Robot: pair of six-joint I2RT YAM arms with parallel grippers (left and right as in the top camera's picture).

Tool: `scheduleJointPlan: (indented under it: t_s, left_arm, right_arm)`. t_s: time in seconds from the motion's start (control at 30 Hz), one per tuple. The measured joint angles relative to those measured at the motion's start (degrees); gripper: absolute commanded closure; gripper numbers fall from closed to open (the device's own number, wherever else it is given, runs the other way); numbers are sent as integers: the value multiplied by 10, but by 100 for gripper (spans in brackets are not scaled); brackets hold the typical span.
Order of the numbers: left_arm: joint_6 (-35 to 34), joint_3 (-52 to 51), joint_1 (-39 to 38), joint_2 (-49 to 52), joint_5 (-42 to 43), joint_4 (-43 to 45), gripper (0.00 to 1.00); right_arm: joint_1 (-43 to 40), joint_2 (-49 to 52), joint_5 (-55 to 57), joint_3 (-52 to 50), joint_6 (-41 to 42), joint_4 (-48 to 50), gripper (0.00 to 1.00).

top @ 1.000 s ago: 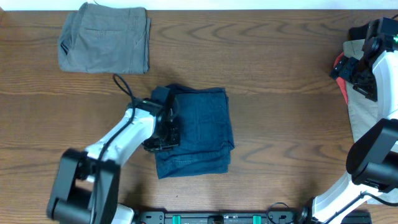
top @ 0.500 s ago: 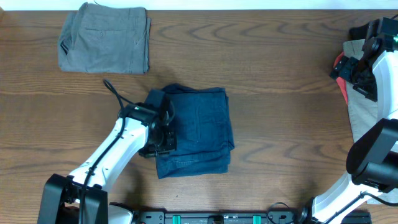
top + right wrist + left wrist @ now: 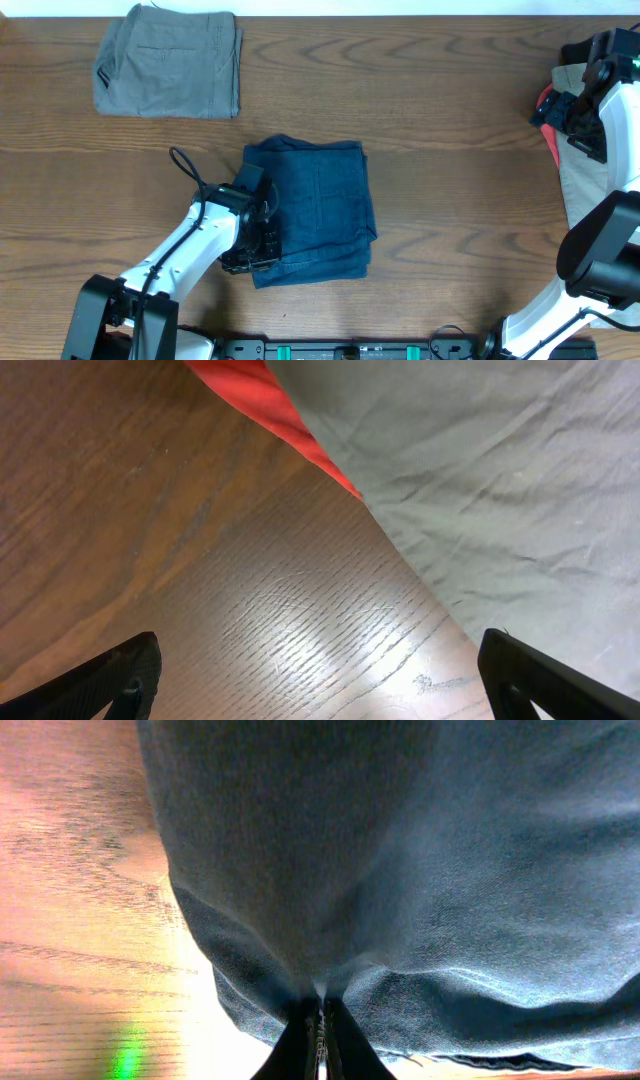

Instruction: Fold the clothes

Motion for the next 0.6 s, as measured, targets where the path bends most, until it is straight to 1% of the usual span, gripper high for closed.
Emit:
scheduleJointPlan:
  t_s: [0.1, 0.27, 0.4, 0.5, 0.6]
  left_arm:
    - [0, 0, 0, 0, 0, -7, 94]
    - [0, 12, 0, -6, -1, -60, 94]
    - [0, 52, 0, -45, -9, -77, 94]
    - [0, 79, 0, -83, -22, -42, 94]
    - [0, 85, 0, -106, -29, 43, 94]
  right_arm:
    - [0, 0, 0, 0, 0, 0, 1]
    - [0, 0, 0, 0, 0, 0, 1]
    - [0, 0, 0, 0, 0, 0, 1]
    - [0, 0, 0, 0, 0, 0, 1]
    - [0, 0, 0, 0, 0, 0, 1]
